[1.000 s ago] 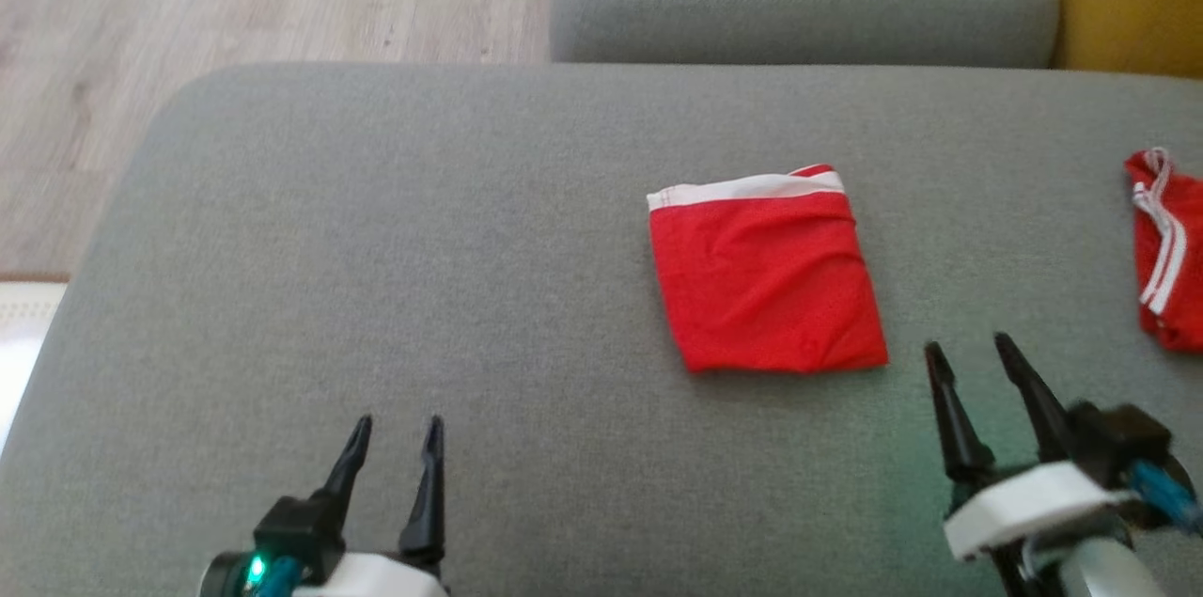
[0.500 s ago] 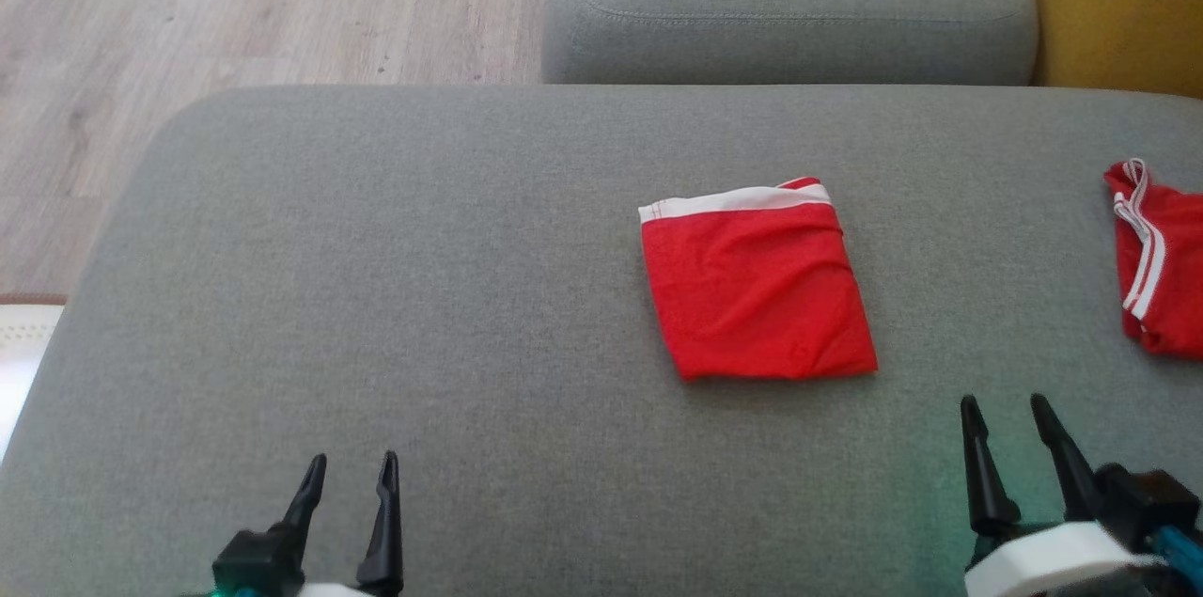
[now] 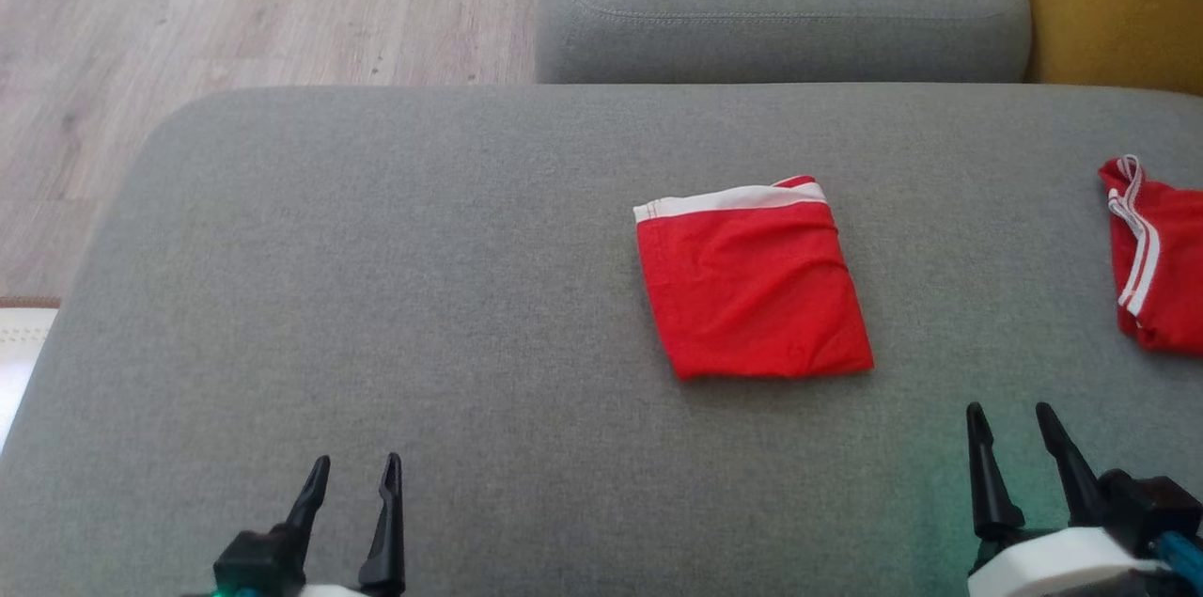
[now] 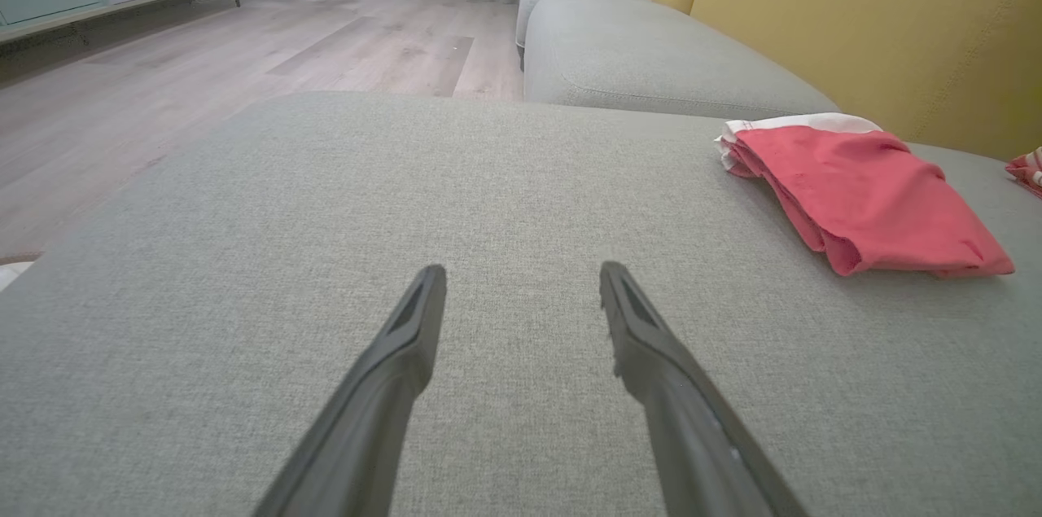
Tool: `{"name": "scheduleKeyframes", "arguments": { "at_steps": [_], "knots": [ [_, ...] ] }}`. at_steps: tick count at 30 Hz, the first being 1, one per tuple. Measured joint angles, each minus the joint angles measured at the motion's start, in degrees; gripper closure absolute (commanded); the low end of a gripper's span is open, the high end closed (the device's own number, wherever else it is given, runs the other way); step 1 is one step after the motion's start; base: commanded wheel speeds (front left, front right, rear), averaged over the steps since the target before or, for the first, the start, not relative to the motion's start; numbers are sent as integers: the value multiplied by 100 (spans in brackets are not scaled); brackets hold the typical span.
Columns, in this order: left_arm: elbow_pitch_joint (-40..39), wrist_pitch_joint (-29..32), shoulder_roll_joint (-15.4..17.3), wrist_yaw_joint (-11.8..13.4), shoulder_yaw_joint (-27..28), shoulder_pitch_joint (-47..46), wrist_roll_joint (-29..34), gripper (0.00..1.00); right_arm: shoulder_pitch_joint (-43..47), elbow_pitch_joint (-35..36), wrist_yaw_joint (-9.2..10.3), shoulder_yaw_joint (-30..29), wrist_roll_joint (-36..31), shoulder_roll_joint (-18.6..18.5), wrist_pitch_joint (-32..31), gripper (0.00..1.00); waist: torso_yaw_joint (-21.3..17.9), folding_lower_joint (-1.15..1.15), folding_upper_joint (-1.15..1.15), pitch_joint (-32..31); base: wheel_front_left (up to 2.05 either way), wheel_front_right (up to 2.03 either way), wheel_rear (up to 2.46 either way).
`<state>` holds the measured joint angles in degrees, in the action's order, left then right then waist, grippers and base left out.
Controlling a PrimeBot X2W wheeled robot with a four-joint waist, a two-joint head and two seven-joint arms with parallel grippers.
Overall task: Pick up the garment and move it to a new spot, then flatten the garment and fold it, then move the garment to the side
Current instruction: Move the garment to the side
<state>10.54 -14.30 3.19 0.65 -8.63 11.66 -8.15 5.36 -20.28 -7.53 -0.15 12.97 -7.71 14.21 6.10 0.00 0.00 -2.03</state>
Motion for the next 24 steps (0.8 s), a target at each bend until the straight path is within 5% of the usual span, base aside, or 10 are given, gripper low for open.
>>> {"name": "scheduleKeyframes", "arguments": {
  "at_steps": [6, 17, 24],
  "knots": [
    [-42, 0, 0, 12, -33, -7, -1, 0, -257, 64, 0, 109, 401, -47, -334, 0, 21, 0, -1, 110, 0, 0, 0],
    [-119, 0, -4, 45, -499, -565, -98, 0, -2327, -46, 0, 616, 1816, -531, -3151, 0, 197, 1, 0, 817, 0, 0, 0],
    [-99, 0, -12, 97, -784, -842, -221, 0, -3029, -792, 0, 533, 1897, -611, -4063, 0, 489, 1, 0, 1162, 0, 0, 0]
  ]
}}
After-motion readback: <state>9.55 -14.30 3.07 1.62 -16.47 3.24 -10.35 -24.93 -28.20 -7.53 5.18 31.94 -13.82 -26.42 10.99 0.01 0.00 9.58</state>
